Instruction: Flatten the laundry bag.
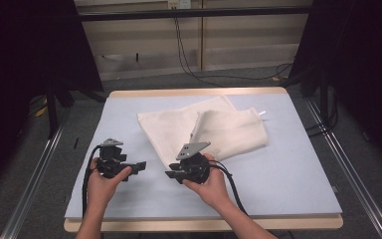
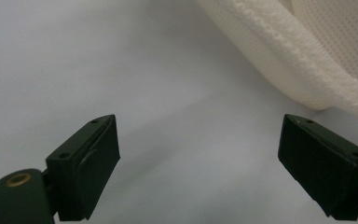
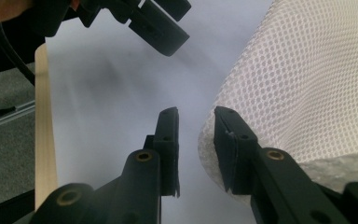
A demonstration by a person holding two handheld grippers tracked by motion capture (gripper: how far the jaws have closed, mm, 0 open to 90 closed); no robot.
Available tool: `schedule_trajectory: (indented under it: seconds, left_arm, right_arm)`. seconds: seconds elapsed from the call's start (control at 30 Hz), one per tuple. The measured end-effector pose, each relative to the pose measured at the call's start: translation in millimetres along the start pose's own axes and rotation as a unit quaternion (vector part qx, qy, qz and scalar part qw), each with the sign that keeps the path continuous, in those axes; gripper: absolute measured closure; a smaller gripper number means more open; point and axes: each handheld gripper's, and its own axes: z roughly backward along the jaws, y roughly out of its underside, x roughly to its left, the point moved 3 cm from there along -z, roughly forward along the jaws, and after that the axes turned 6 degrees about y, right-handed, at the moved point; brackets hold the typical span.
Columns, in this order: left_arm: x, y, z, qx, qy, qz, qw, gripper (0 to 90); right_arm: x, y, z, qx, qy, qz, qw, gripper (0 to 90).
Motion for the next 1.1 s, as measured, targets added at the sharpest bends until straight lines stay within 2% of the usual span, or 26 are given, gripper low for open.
schedule_trajectory:
  seconds: [0.1,0.3,0.4,0.43,0.5,0.53,0.57,0.73,0.83,0.9,0.97,1.0,1.03,1.07,1.1]
  left_arm:
    - [-1.9,-0.9,-0.8,0.003,0.000,-0.005,1.0000,12.8]
    - [1.8,0.8,0.9,0.006,-0.005,-0.001,1.0000,12.9]
    - [2.6,1.5,1.2,0.006,-0.005,0.001,1.0000,13.1]
    - [3.6,1.9,1.4,0.006,-0.006,0.003,1.0000,13.5]
    - [4.6,2.2,1.6,0.007,-0.007,0.003,0.9999,13.6]
    - [4.6,2.2,1.6,0.007,-0.007,0.003,0.9999,13.7]
    - [5.1,2.5,1.5,0.009,-0.008,0.004,0.9999,13.8]
    - [5.1,2.7,1.4,0.012,-0.007,0.003,0.9999,14.0]
    - [5.2,2.7,1.4,0.014,-0.007,0.002,0.9999,14.1]
    - [4.8,2.6,0.9,0.013,-0.007,0.003,0.9999,14.3]
    - [4.7,2.2,0.7,0.013,-0.005,0.001,0.9999,14.8]
    - [4.1,1.9,0.7,0.014,-0.003,0.000,0.9999,14.8]
    - [1.8,1.1,-0.5,0.007,-0.001,0.004,1.0000,15.0]
    - [1.8,1.1,-0.5,0.007,-0.001,0.004,1.0000,15.0]
    - [1.4,0.7,-0.4,0.013,0.003,0.000,0.9999,15.0]
  right_arm:
    - [0.7,0.8,-1.6,0.003,0.002,0.002,1.0000,70.7]
    - [2.4,-7.2,2.0,-0.025,0.005,-0.002,0.9997,63.4]
    - [2.8,-9.3,2.4,-0.026,0.005,0.001,0.9997,62.6]
    - [3.8,-10.9,3.5,-0.033,0.001,0.001,0.9995,66.6]
    - [6.7,-12.5,6.0,-0.037,-0.010,0.004,0.9993,80.3]
    - [6.7,-12.5,6.0,-0.037,-0.010,0.004,0.9993,80.3]
    - [9.5,-13.4,7.3,-0.039,-0.020,0.005,0.9990,86.4]
    - [13.0,-12.4,6.3,-0.032,-0.035,0.005,0.9988,89.7]
    - [11.5,-8.0,5.7,-0.019,-0.025,0.011,0.9994,89.7]
    - [7.9,-3.6,6.8,-0.013,-0.018,0.006,0.9997,89.5]
    - [-1.8,3.9,9.4,-0.008,0.000,-0.001,1.0000,86.6]
    - [-1.8,3.9,9.4,-0.008,0.000,-0.001,1.0000,86.6]
    - [-12.2,11.2,11.5,0.001,0.021,-0.013,0.9997,83.6]
    - [-12.2,11.2,11.5,0.001,0.021,-0.013,0.9997,83.6]
    - [-17.4,14.0,12.4,0.003,0.032,-0.018,0.9993,82.6]
